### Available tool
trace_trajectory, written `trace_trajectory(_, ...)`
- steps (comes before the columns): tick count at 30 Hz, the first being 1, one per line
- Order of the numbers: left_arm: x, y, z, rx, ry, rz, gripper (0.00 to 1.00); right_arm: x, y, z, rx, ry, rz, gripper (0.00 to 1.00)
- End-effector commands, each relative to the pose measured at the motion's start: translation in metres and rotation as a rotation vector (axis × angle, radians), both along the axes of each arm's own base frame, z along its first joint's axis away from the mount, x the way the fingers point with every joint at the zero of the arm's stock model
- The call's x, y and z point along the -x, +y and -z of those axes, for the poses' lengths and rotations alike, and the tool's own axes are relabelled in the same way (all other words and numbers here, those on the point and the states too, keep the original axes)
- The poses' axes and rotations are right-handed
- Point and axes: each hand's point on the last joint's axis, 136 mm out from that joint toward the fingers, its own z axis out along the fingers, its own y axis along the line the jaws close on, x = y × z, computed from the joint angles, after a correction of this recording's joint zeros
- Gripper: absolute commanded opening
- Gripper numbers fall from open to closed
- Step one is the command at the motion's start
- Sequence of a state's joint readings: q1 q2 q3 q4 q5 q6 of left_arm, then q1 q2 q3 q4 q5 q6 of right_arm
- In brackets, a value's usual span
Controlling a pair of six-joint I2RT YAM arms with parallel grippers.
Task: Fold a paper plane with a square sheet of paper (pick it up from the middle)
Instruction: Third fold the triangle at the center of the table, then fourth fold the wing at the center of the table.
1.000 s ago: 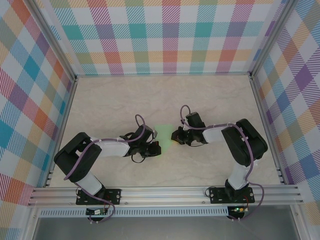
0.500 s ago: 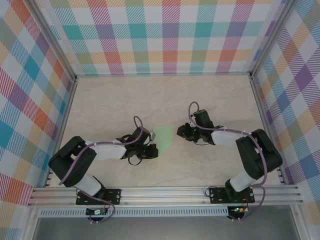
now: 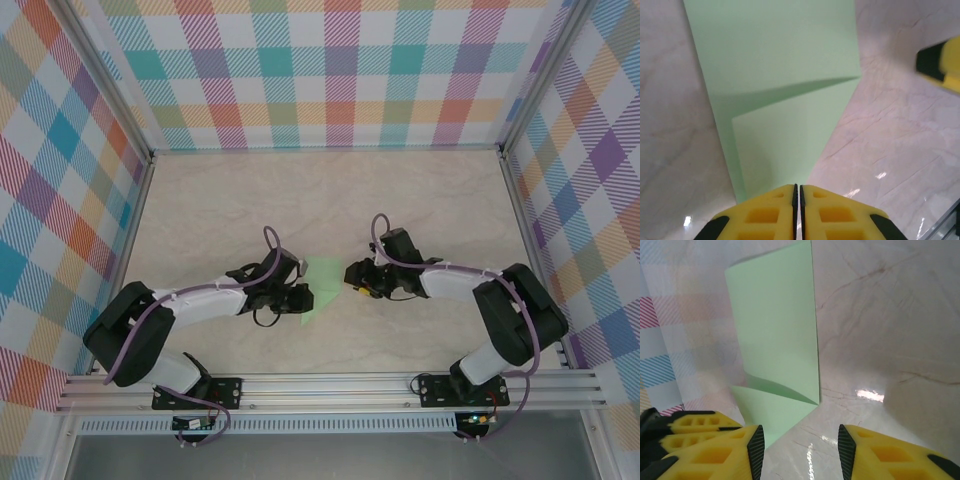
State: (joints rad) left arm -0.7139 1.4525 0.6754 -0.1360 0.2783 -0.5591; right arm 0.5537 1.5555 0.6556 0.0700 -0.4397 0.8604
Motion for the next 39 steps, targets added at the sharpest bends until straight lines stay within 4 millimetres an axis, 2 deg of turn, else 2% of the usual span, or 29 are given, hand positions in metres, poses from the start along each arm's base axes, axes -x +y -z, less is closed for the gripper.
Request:
trace_trajectory(1, -0.015, 0.009, -0.001, -0.040, -0.027, -0.042, 0.12, 0.001, 0.014, -0.002, -0.020, 0.040, -0.021, 0.46)
trace_trajectory(9, -0.025, 0.013, 0.015, -0.068, -0.008, -0.060, 0.12, 0.001, 0.029, 0.006, -0.015, 0.072, -0.032, 0.48)
trace_trajectory(17, -0.022, 0.027, 0.038, -0.142, 0.027, -0.083, 0.11, 0.002, 0.030, 0.012, -0.004, 0.107, -0.014, 0.48)
trace_trajectory(21, -0.016, 0.031, 0.046, -0.151, 0.046, -0.083, 0.10, 0.000, 0.035, 0.009, -0.032, 0.109, -0.009, 0.47)
trace_trajectory(30, -0.011, 0.033, 0.049, -0.155, 0.056, -0.077, 0.10, -0.008, 0.048, 0.007, -0.086, 0.125, -0.014, 0.44)
trace_trajectory(39, -0.011, 0.032, 0.046, -0.142, 0.051, -0.077, 0.10, -0.018, 0.054, -0.004, -0.105, 0.080, -0.025, 0.44)
